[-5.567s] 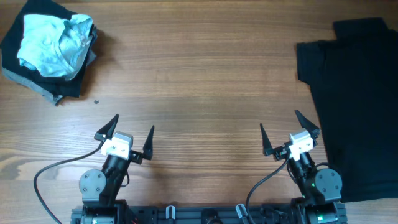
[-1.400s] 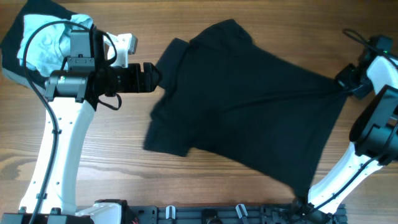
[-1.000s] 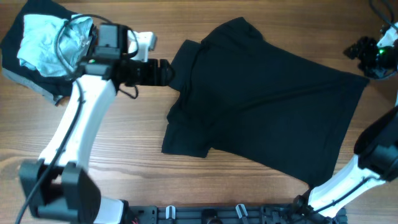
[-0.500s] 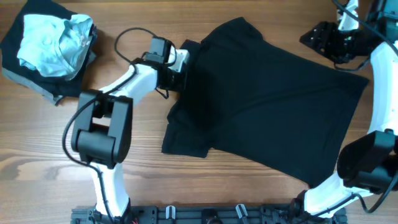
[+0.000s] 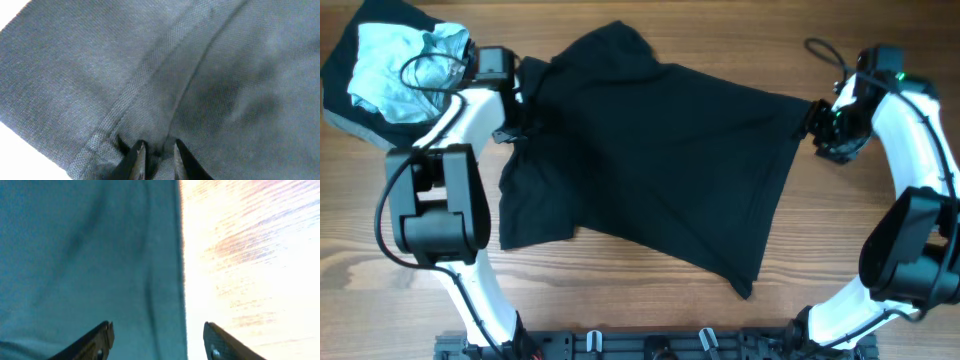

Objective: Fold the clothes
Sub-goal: 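Grasp the shirt's left and right edges and shake it flat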

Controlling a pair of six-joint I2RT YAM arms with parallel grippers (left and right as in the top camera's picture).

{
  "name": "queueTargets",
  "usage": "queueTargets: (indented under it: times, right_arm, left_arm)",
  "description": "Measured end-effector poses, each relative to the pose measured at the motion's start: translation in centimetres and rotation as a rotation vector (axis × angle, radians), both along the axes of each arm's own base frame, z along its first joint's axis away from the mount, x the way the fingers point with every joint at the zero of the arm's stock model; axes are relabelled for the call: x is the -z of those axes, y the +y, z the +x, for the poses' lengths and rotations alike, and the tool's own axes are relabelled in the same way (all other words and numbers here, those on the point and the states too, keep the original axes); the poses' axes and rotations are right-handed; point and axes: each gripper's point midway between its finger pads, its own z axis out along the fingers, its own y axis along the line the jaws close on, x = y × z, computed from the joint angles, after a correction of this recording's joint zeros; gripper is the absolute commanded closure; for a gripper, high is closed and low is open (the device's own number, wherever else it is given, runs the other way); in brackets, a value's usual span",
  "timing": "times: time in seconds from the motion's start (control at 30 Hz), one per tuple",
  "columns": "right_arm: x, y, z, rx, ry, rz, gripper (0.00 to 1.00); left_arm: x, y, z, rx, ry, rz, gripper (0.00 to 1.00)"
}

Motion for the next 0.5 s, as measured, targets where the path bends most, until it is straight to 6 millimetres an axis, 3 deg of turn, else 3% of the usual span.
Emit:
queueTargets:
  times: [0.1, 0.17, 0.23, 0.27, 0.33, 0.43, 0.5]
  right_arm:
    - [4.3, 1.1, -1.2, -0.02, -0.011, 0.019, 0.43]
    - [5.9, 1.7, -1.7, -0.036, -0.023, 0.02, 0.42]
    - [6.9, 2.2, -2.1, -0.049, -0.034, 0.024, 0.64]
    - [6.8, 2.4, -1.6, -0.06, -0.068, 0.018, 0.82]
    - [7.1, 2.5, -1.3, -0.057, -0.099, 0.015, 0.96]
    - [7.4, 1.1, -0.5, -0.005, -0.131, -0.06, 0.96]
    - [7.2, -1.2, 0.4, 0.037, -0.165, -0.15, 0.96]
  left_arm:
    - [-0.3, -0.7, -0.2, 0.028, -0.004, -0.073, 0.61]
    - [-0.6, -1.5, -1.1, 0.056, 0.013, -0.11, 0.58]
    - [-1.0, -2.3, -2.4, 0.072, 0.037, -0.139, 0.55]
    - [-1.7, -2.6, -2.8, 0.079, 0.035, -0.152, 0.53]
    - [-4.3, -2.9, -2.6, 0.092, -0.02, -0.161, 0.48]
    - [-10.8, -3.1, -2.1, 0.113, -0.175, -0.157, 0.37]
    - [-13.2, -3.1, -2.3, 0.119, -0.23, -0.152, 0.35]
